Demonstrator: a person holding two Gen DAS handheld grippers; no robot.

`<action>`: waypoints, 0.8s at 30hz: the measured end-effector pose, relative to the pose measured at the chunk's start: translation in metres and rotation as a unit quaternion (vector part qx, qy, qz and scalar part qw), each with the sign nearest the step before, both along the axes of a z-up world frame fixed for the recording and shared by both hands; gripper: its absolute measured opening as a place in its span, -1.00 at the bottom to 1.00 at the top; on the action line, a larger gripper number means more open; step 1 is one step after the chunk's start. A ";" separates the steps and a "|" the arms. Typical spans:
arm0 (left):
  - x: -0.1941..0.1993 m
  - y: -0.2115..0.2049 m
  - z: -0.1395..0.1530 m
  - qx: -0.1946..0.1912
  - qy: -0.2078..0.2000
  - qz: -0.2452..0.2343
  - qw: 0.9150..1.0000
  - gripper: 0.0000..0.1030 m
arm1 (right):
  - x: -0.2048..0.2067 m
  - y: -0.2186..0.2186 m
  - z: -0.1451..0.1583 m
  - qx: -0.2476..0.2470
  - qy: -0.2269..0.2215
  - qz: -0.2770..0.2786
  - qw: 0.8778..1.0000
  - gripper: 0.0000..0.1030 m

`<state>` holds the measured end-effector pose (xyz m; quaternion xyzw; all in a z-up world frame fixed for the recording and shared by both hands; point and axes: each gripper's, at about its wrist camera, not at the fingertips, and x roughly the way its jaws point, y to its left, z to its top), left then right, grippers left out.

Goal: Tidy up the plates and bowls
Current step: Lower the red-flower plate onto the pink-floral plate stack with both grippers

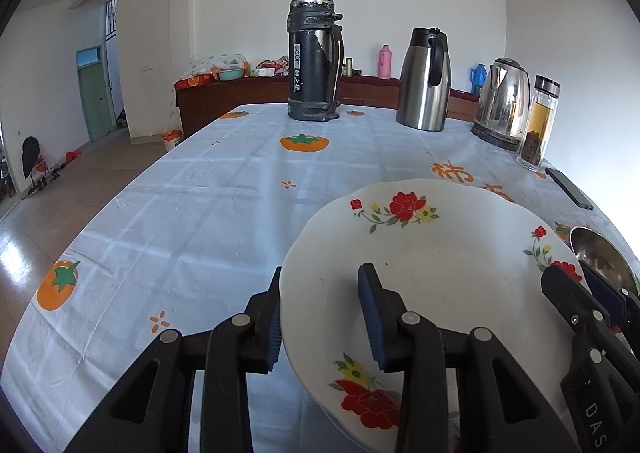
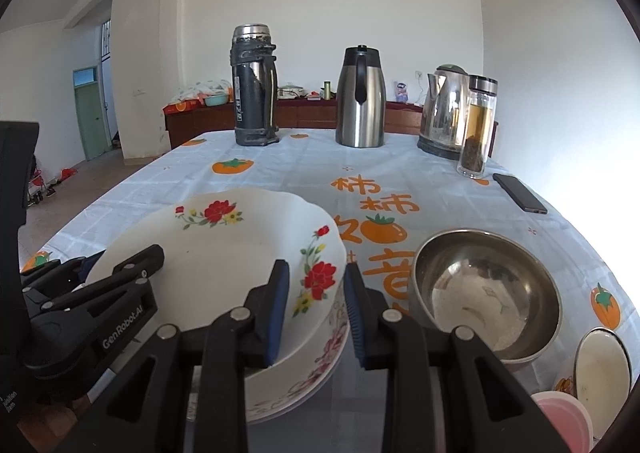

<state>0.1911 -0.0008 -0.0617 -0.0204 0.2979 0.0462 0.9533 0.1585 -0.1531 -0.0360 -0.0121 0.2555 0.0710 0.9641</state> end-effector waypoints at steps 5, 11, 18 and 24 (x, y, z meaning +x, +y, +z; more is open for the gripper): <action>0.001 -0.001 0.000 0.000 0.001 -0.002 1.000 -0.26 | 0.001 0.000 0.000 -0.002 0.002 -0.003 1.000 -0.43; 0.003 0.000 -0.001 -0.004 0.004 -0.005 1.000 -0.26 | 0.001 0.000 0.000 -0.004 0.002 -0.004 1.000 -0.43; 0.007 -0.001 -0.004 -0.008 0.017 -0.014 1.000 -0.27 | 0.005 -0.001 -0.002 -0.008 0.011 -0.010 1.000 -0.40; 0.010 0.002 -0.006 -0.019 0.030 -0.019 0.999 -0.27 | 0.006 -0.001 -0.003 -0.013 0.018 -0.011 1.000 -0.39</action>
